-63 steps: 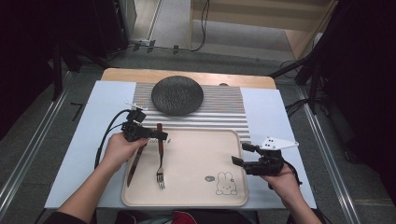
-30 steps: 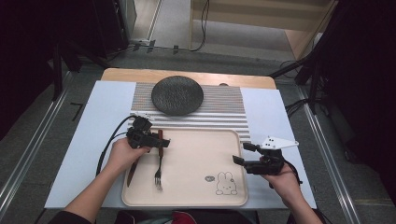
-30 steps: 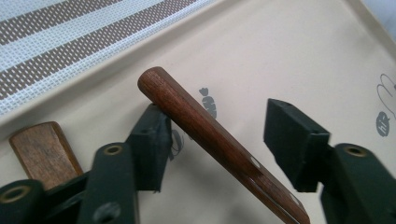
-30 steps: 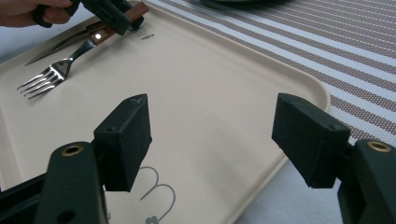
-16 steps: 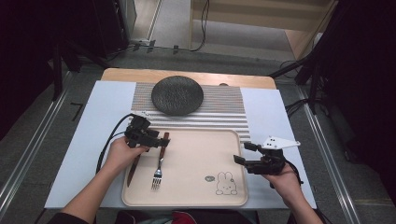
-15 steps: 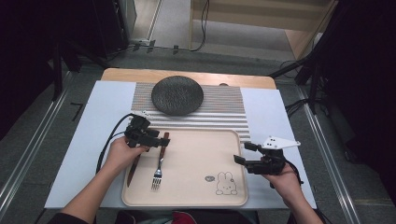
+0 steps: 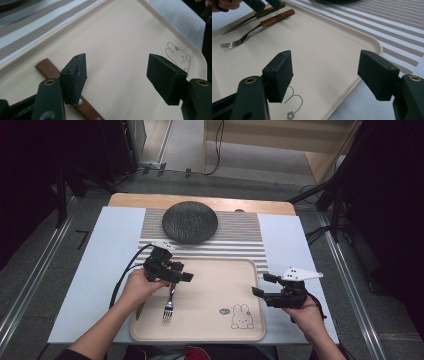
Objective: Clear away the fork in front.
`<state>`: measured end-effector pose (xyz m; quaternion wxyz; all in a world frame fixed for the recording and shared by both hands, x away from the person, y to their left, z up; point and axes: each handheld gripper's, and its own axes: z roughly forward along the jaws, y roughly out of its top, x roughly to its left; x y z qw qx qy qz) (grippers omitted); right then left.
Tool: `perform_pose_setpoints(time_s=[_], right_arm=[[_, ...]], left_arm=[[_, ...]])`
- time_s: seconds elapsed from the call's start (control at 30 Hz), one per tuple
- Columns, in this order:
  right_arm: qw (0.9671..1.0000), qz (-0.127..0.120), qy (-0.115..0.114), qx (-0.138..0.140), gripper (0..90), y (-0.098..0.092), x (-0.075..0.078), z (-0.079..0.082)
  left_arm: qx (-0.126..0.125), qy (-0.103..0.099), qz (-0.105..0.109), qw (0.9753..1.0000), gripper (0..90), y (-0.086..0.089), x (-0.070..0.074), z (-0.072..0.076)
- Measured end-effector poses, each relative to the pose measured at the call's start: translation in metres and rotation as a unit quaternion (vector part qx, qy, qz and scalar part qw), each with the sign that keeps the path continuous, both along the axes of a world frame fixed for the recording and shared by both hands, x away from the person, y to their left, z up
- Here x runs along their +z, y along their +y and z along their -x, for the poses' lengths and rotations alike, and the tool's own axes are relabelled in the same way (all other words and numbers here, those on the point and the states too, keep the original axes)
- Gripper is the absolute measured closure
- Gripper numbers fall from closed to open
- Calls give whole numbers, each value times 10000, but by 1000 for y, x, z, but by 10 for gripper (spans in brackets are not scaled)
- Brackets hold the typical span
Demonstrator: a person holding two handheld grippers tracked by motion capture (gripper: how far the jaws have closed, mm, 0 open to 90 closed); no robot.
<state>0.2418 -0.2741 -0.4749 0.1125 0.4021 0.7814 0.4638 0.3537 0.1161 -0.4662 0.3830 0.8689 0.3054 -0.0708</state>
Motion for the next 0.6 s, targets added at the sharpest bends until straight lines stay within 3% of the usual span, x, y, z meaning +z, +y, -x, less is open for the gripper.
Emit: perform_pose_setpoints(time_s=[0.1, 0.27, 0.37, 0.43, 0.6], right_arm=[[10000, -8, 13, -29, 262, -1, 0, 2], [10000, -18, 18, -68, 262, -3, 0, 3], [10000, -25, 11, -68, 262, -3, 0, 3], [10000, -26, 3, -80, 262, -4, 0, 3], [10000, -11, 4, -75, 262, -3, 0, 3]], left_arm=[[-51, 36, -216, 9997, 414, -4, -5, 0], [-144, 124, -406, 9990, 758, -3, -12, 2], [-272, 333, -531, 9977, 883, 0, -18, 4], [-338, 420, -619, 9966, 899, 3, -22, 5], [-382, 322, -735, 9960, 898, 7, -23, 9]])
